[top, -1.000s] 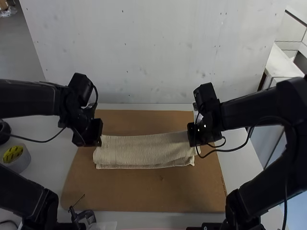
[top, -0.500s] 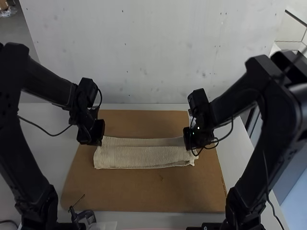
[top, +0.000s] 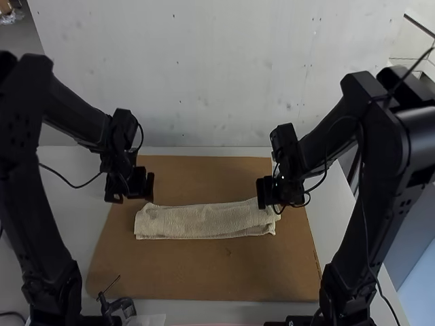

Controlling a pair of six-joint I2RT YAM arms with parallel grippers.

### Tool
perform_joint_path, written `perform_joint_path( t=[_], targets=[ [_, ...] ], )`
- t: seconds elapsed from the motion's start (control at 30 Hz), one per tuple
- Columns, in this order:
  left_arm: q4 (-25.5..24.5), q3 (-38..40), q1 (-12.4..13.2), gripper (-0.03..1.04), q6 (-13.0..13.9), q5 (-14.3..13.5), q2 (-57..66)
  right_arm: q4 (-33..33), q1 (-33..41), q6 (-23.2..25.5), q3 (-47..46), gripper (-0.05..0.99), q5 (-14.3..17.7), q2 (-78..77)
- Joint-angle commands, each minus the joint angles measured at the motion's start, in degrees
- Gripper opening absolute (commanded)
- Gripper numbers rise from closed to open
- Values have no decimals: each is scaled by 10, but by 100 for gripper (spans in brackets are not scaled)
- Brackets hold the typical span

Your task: Fold the towel.

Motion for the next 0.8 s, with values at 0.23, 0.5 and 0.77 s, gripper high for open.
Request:
perform_joint_path(
  t=[0.23,0.5,0.77],
  targets=[
    [-15,1,3,100,12,-5,-125,-75,-22,57,3,93,-51,-57],
    [-1,-6,7,100,10,-4,-148,-98,-53,82,54,90,-90,70],
    [12,-10,29,99,13,6,-148,-128,-21,110,98,9,-96,133]
  ],
)
